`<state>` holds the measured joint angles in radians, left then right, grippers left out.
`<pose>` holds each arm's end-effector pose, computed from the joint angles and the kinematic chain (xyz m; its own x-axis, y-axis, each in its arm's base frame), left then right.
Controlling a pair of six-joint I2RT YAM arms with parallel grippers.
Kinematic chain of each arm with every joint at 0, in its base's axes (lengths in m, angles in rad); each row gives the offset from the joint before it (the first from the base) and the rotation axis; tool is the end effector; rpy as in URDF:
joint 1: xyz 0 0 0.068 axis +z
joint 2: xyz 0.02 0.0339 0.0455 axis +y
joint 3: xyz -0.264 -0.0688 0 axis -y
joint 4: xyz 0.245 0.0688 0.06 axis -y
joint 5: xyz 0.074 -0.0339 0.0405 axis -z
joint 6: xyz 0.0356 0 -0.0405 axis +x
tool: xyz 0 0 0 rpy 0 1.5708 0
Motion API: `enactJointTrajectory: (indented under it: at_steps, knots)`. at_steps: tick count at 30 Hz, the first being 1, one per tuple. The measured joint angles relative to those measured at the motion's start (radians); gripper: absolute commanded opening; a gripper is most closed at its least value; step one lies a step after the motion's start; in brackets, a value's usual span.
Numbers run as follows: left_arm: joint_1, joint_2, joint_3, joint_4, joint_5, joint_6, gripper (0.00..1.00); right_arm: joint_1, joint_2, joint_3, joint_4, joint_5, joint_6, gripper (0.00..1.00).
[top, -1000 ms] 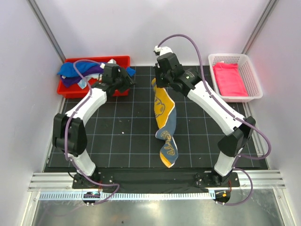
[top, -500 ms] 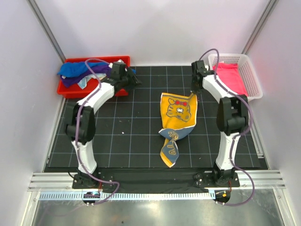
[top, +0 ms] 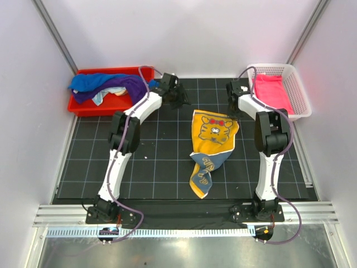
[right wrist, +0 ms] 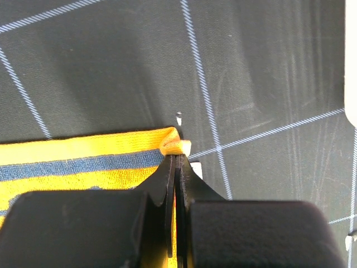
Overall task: Fold and stack the towels
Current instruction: Flatten out the crumpled towel
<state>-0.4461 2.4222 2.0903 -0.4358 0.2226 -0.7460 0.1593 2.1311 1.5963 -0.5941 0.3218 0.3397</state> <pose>0.4910 -0.2435 0.1888 -0.8430 -0.3306 -0.4244 -0.0109 0.7992 -0.6009 0.4439 0.0599 0.1665 -0.8471 0.1841 -0.4985 0.2814 0.9511 -0.1271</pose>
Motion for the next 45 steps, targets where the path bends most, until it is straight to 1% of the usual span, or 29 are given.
enactJointTrajectory:
  at_steps: [3,5,12,18,26,33,39,44,45]
  knots:
    - [-0.04,0.046,0.096,-0.071,-0.045,0.039,0.56,-0.01,-0.019,-0.031,0.019,-0.008,0.003,0.01]
    - [-0.066,0.069,0.142,-0.101,-0.076,0.06,0.58,-0.013,-0.029,-0.044,0.027,-0.013,0.003,0.01]
    - [-0.135,0.159,0.269,-0.181,-0.17,0.122,0.6,-0.023,-0.051,-0.082,0.062,-0.042,0.003,0.01]
    - [-0.17,0.183,0.298,-0.216,-0.268,0.153,0.62,-0.031,-0.08,-0.119,0.079,-0.082,0.003,0.01]
    - [-0.202,0.202,0.316,-0.22,-0.354,0.165,0.58,-0.039,-0.096,-0.148,0.103,-0.119,0.003,0.01]
    - [-0.224,0.212,0.325,-0.216,-0.406,0.18,0.52,-0.045,-0.113,-0.161,0.116,-0.146,0.004,0.01]
    - [-0.23,0.213,0.325,-0.214,-0.411,0.183,0.46,-0.045,-0.113,-0.163,0.125,-0.168,0.005,0.01]
    - [-0.23,0.213,0.318,-0.209,-0.417,0.182,0.36,-0.045,-0.116,-0.169,0.133,-0.197,0.006,0.01]
    - [-0.23,0.212,0.314,-0.206,-0.422,0.182,0.31,-0.045,-0.117,-0.169,0.135,-0.204,0.006,0.01]
